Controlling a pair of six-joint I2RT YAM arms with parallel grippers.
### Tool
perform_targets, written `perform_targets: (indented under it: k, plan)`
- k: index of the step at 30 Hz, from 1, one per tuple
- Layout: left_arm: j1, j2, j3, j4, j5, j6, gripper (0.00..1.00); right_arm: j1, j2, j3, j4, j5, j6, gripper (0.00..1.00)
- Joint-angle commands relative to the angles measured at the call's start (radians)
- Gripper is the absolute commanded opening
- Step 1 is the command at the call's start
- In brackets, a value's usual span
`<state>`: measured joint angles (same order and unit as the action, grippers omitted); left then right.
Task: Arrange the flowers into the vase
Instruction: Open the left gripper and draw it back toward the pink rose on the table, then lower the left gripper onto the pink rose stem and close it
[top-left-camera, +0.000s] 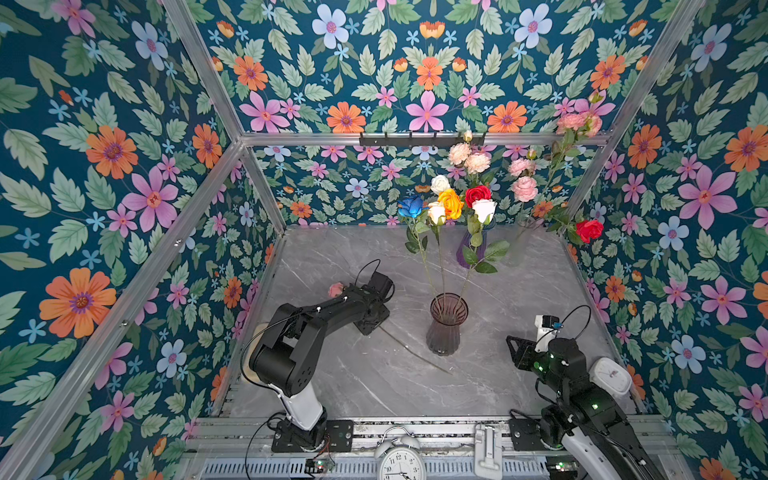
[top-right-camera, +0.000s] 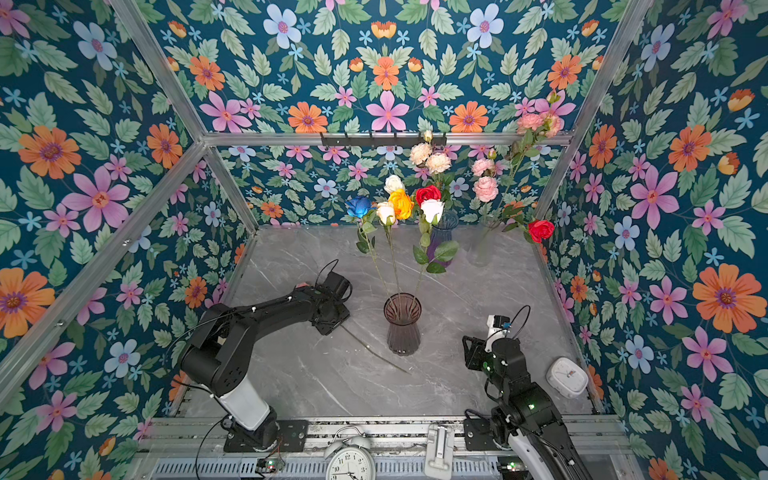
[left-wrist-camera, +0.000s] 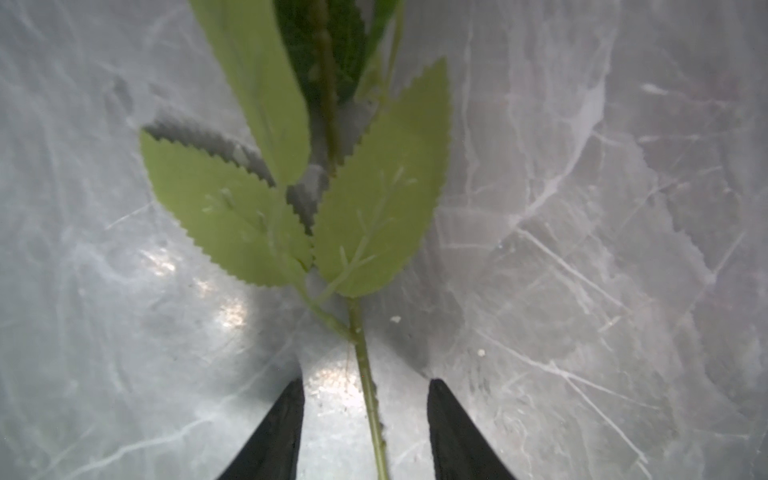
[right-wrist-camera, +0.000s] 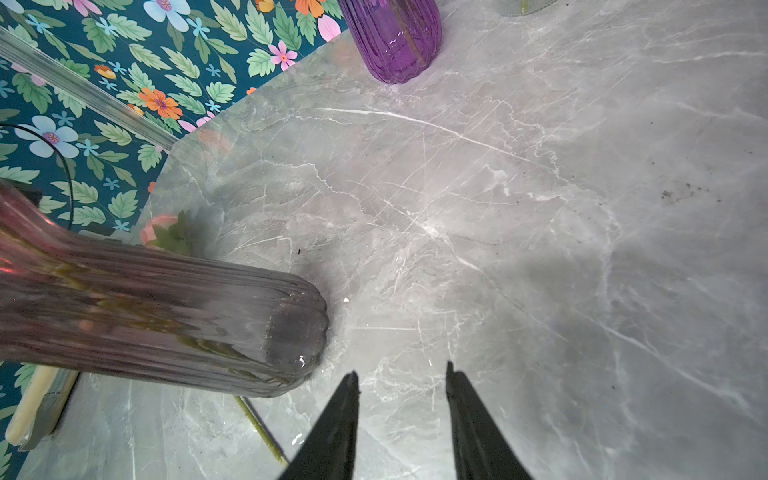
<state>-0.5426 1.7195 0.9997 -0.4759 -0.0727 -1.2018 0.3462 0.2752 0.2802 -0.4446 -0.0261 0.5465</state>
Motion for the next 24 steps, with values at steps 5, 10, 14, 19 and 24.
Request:
perform_targets:
  k: [5,10,14,19,24]
  plan:
    - [-0.004,0.051,0.029,-0.082,0.026,-0.034,0.50,0.001,-0.001,-0.004,0.018,-0.003,-0.008,0.38]
    - [-0.003,0.093,0.051,-0.129,0.041,-0.036,0.50,0.001,-0.001,-0.004,0.017,-0.003,-0.008,0.38]
    - [-0.003,0.092,0.045,-0.128,0.038,-0.036,0.50,0.001,-0.001,-0.003,0.016,-0.001,-0.007,0.38]
    - [-0.002,0.078,0.049,-0.159,-0.036,0.005,0.47,0.001,-0.004,-0.004,0.014,-0.001,-0.007,0.38]
    - [0.009,0.041,0.047,-0.201,-0.140,0.091,0.26,0.001,-0.005,-0.004,0.013,0.003,-0.005,0.38]
